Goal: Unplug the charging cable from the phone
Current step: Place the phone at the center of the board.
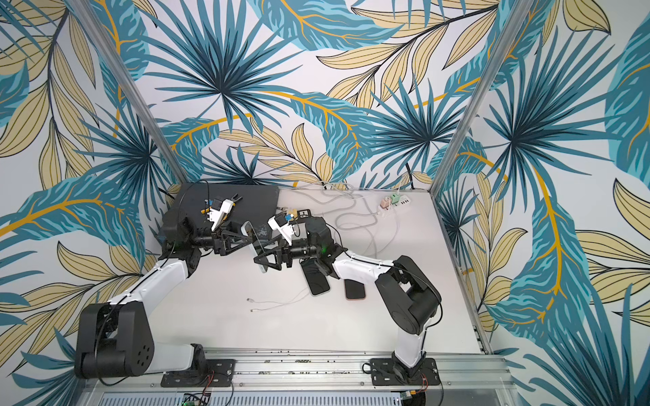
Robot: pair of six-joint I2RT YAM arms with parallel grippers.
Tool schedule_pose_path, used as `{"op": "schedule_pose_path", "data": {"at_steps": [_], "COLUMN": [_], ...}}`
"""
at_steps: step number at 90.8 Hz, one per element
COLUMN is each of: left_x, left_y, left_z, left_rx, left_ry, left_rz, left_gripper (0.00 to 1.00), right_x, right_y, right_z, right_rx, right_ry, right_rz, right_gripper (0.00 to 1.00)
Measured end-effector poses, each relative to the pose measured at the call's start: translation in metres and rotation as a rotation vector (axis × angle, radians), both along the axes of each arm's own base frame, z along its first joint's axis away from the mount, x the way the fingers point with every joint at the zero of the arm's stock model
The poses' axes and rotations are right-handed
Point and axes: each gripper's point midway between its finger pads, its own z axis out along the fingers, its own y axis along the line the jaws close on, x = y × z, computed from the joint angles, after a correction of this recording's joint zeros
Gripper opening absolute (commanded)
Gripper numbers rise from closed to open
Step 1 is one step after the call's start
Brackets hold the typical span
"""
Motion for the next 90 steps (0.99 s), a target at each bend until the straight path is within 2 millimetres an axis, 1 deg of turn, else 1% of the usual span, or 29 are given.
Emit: {"op": "schedule_pose_path", "data": {"at_steps": [4,10,11,13,35,58,72,84,90], "left_x": [0.0,0.0,0.0,0.0,0.004,0.026,0.035,0.042,0.047], "left_y": [0.0,0.0,0.0,0.0,0.004,0.03,0.041,0.045,0.046], "left_z": [0.0,0.0,0.0,0.0,0.001,0.002,0.0,-0.005,-0.007], "left_rx": [0.0,0.0,0.0,0.0,0.0,-0.005,-0.004,0.007,0.021], "left_ry": [0.0,0.0,0.0,-0.004,-0.019,-0.01,0.0,0.016,0.02], "left_rz": [0.0,0.0,0.0,0.001,0.037,0.178,0.242,0.28,0.304], "left_gripper": [0.57,0.93,0.97,0.99,1.0,1.0,1.0,1.0,1.0], "right_x": [0.0,0.0,0.0,-0.001,0.0,0.011,0.017,0.017,0.017], "right_y": [0.0,0.0,0.0,-0.001,-0.003,-0.005,-0.008,-0.01,-0.01], "right_z": [0.0,-0.001,-0.001,-0.001,-0.013,-0.031,-0.051,-0.076,-0.084], "right_rx": [0.001,0.002,0.002,0.002,-0.025,-0.11,-0.201,-0.336,-0.403], "right_ry": [0.0,0.002,0.002,0.003,0.019,0.032,0.027,0.018,0.0], "right_rz": [0.0,0.0,-0.001,0.0,-0.018,-0.105,-0.169,-0.225,-0.252], "right_gripper": [0.55,0.54,0.54,0.53,0.53,0.52,0.52,0.52,0.52]}}
